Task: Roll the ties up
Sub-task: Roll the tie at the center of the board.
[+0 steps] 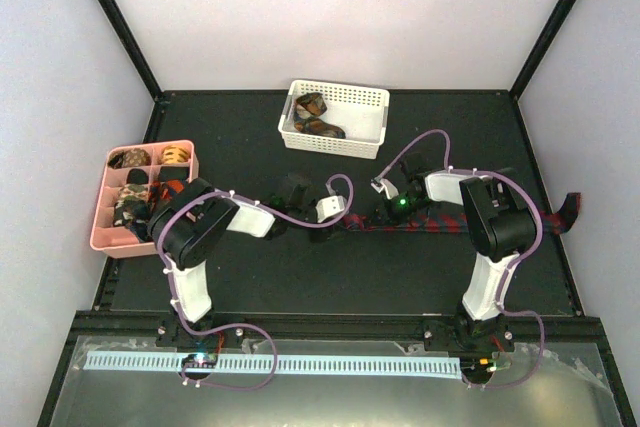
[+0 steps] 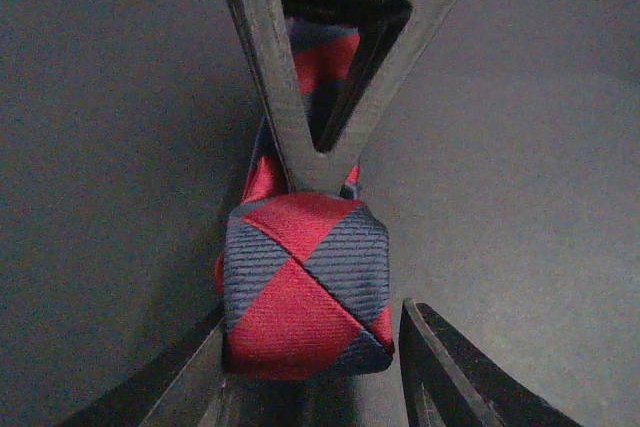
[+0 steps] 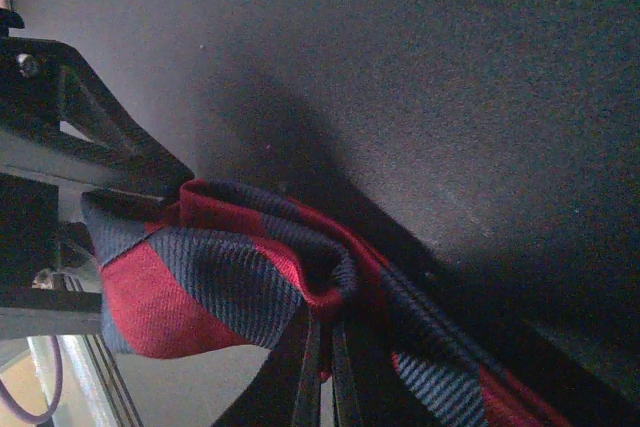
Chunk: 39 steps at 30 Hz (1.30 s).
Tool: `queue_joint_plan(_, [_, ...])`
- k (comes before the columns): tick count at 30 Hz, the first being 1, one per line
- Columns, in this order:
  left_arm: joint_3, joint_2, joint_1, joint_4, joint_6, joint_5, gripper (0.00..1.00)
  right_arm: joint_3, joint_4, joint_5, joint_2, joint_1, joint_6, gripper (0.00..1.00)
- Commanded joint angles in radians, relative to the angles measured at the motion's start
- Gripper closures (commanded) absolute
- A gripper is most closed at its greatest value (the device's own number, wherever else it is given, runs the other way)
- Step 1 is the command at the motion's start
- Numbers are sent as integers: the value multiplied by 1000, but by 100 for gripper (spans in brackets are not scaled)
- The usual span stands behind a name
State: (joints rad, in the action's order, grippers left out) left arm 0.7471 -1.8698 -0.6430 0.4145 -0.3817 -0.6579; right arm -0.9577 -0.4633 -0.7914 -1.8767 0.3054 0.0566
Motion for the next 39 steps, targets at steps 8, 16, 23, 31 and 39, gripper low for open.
queue_joint_plan(8, [138,-58,-42,-6,14,-31,58,-10,-19,55,-42,-2,-19,98])
queue_joint_plan(16, [217,-132,-53,-60,-3,-20,60,-13,-24,50,-44,-2,-25,98])
queue_joint_plan(23, [163,-86,-47,-30,21,1,50,-15,-27,57,-41,-4,-27,98])
queue_joint_plan(31, [43,-3,36,53,78,-8,29,-15,-28,61,-43,-3,-26,98])
queue_joint_plan(39, [74,-69,49,34,38,-106,34,-17,-34,66,-42,-3,-27,98])
